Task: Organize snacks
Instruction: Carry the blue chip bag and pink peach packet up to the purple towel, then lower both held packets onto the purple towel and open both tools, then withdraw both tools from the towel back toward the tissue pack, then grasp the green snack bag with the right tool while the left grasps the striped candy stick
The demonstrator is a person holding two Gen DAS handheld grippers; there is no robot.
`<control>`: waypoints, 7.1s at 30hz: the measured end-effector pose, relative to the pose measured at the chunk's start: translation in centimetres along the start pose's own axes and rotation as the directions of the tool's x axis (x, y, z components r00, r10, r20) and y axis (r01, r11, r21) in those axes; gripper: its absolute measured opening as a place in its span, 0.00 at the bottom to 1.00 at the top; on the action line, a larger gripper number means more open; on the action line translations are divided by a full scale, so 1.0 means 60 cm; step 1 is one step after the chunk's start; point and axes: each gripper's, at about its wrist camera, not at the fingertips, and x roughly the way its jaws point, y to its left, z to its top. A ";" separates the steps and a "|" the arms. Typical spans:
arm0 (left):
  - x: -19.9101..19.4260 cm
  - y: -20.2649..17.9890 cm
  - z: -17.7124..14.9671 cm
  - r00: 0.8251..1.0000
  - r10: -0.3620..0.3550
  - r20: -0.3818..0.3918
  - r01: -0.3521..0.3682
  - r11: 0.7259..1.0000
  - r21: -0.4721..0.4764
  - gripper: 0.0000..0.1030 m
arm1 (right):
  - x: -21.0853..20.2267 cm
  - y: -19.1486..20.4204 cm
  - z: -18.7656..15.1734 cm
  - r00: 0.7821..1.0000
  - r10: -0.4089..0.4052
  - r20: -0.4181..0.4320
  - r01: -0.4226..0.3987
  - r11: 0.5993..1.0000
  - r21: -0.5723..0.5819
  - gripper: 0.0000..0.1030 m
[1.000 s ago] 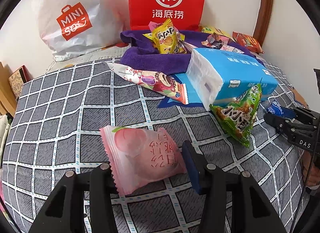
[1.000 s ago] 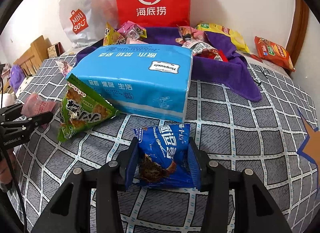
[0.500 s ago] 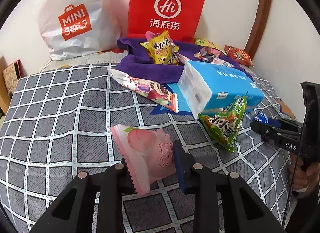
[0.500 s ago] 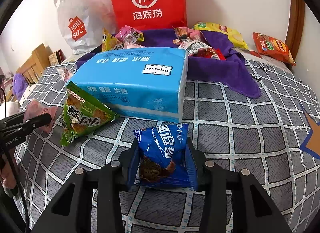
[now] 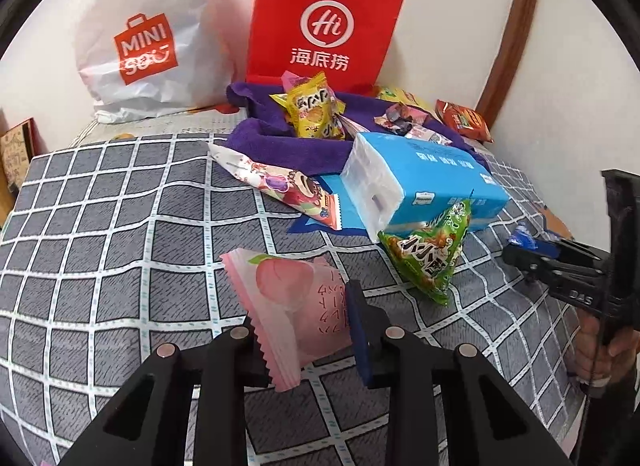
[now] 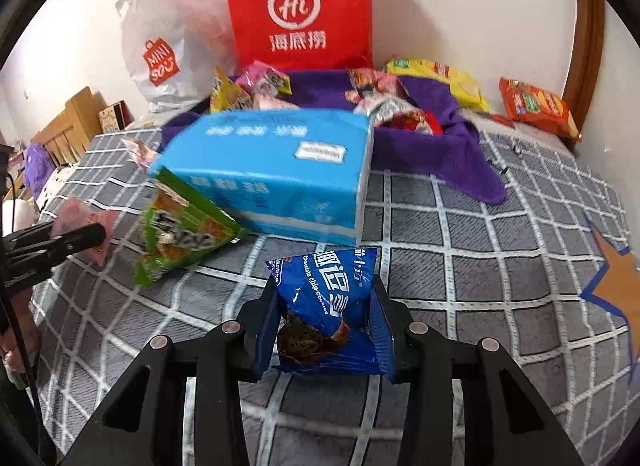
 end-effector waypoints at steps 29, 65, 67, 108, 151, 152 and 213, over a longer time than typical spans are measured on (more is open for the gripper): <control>-0.083 -0.095 0.250 0.995 -0.056 0.077 0.053 0.998 0.040 0.27 | -0.124 -0.012 0.248 0.985 -0.026 0.171 0.027 1.000 -0.004 0.40; 0.134 -0.018 0.395 0.999 -0.002 -0.036 0.000 0.998 -0.062 0.27 | 0.111 -0.097 0.384 0.998 0.041 0.053 -0.043 0.999 0.032 0.40; 0.136 -0.017 0.393 0.999 -0.001 -0.041 -0.002 0.998 -0.064 0.27 | 0.118 -0.101 0.382 0.998 0.038 0.041 -0.040 0.999 0.033 0.40; 0.248 -0.046 0.361 0.980 -0.063 -0.187 0.050 0.996 -0.074 0.27 | 0.215 -0.095 0.349 0.984 -0.009 -0.175 0.005 1.000 -0.023 0.42; 0.152 -0.048 0.390 0.989 -0.116 -0.091 0.105 0.987 -0.124 0.69 | 0.058 -0.096 0.384 0.999 -0.039 0.027 0.037 0.998 0.046 0.55; 0.143 -0.050 0.392 0.990 -0.118 -0.082 0.108 0.987 -0.122 0.69 | 0.052 -0.096 0.381 0.999 -0.037 0.027 0.036 0.998 0.050 0.55; -0.013 0.106 0.096 0.989 -0.002 -0.148 -0.023 0.985 -0.170 0.69 | 0.070 0.134 0.066 0.980 0.140 -0.144 -0.109 0.972 0.207 0.58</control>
